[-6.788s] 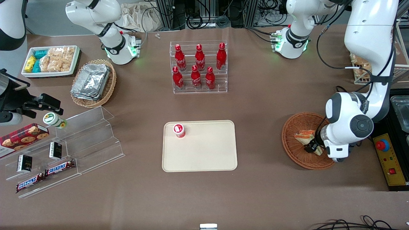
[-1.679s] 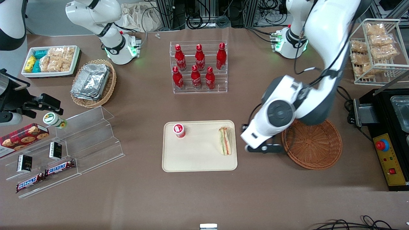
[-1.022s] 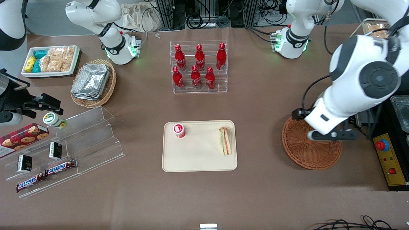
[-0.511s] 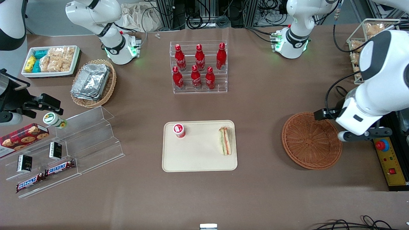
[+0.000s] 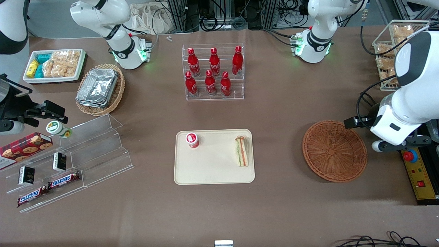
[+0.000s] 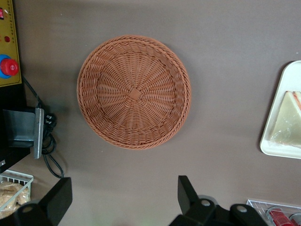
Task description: Place sandwich from basket to tray
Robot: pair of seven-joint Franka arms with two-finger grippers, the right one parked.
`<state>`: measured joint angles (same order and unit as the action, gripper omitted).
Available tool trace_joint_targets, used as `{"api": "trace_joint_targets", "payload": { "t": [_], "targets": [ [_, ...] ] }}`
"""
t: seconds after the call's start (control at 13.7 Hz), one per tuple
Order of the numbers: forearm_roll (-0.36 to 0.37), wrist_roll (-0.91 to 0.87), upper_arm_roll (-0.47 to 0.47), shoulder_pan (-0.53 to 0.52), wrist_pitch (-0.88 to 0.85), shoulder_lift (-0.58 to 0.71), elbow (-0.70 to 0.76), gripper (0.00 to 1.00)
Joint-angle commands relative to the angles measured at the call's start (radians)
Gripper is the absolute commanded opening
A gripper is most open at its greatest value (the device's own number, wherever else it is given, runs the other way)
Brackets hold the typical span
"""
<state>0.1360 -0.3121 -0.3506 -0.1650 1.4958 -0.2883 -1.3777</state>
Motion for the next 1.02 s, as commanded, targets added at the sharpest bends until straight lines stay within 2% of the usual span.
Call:
{"api": "trace_joint_targets", "payload": {
  "t": [0.0, 0.22, 0.36, 0.51, 0.95],
  "targets": [
    [0.010, 0.028, -0.002, -0.030, -0.012, 0.031, -0.017, 1.00],
    [-0.002, 0.053, 0.008, -0.048, -0.009, 0.031, -0.017, 1.00],
    [-0.016, 0.138, 0.108, 0.008, -0.005, 0.046, -0.018, 1.00],
    [-0.077, 0.230, 0.217, 0.056, 0.001, 0.055, -0.018, 1.00],
    [-0.093, 0.229, 0.245, 0.081, 0.012, 0.047, -0.017, 1.00]
  ]
}}
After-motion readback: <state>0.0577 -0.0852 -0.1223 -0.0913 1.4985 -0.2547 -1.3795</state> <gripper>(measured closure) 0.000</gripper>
